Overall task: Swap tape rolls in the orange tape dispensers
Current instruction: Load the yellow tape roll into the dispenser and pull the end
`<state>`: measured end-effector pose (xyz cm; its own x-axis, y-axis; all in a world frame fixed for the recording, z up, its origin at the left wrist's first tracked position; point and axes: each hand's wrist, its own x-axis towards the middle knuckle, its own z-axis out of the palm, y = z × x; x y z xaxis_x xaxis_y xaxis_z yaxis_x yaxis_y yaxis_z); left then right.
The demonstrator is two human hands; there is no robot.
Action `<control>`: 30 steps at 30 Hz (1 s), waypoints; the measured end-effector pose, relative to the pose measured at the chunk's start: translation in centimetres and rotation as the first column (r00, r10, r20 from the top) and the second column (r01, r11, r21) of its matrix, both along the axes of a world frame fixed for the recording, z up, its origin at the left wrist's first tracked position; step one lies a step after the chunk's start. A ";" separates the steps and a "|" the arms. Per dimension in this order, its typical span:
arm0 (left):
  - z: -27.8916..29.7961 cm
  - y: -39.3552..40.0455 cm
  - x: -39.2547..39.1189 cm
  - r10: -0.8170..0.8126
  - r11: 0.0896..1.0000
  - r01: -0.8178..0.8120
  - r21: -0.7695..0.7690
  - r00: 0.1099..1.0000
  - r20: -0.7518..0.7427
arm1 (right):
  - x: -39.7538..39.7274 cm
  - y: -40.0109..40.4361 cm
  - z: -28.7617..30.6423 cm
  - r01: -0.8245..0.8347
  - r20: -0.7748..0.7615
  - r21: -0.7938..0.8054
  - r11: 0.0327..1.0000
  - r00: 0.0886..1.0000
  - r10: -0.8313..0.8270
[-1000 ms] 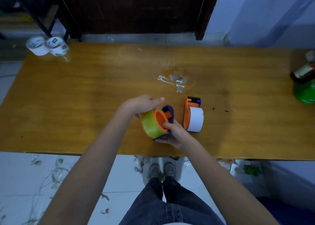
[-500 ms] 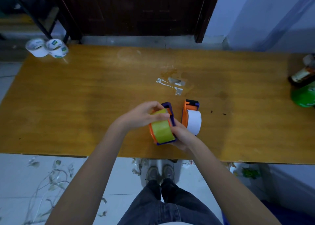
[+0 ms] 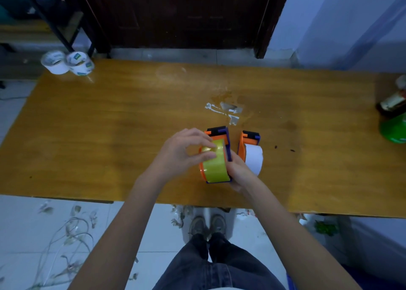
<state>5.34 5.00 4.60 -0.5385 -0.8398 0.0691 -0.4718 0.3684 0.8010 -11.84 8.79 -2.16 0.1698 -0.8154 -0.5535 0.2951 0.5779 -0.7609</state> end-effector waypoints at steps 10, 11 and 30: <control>-0.9 1.1 0.0 0.109 0.992 -0.089 0.089 0.964 -0.244 | -0.2 0.2 0.4 0.114 0.082 -0.017 0.993 0.990 -0.112; -0.7 1.1 0.1 0.115 0.989 -0.088 0.116 0.960 -0.257 | -0.3 0.1 0.3 0.121 0.083 -0.023 0.992 0.989 -0.119; 4.2 -1.9 -0.7 0.419 0.907 -0.398 -0.137 0.882 0.217 | 0.1 1.5 3.0 -0.179 -0.010 -0.160 0.971 0.984 0.179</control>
<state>4.68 3.11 8.79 -0.1582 -0.9852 0.0652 -0.7659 0.1641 0.6216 -11.70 10.33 0.87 0.3230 -0.8491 -0.4180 0.2012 0.4932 -0.8463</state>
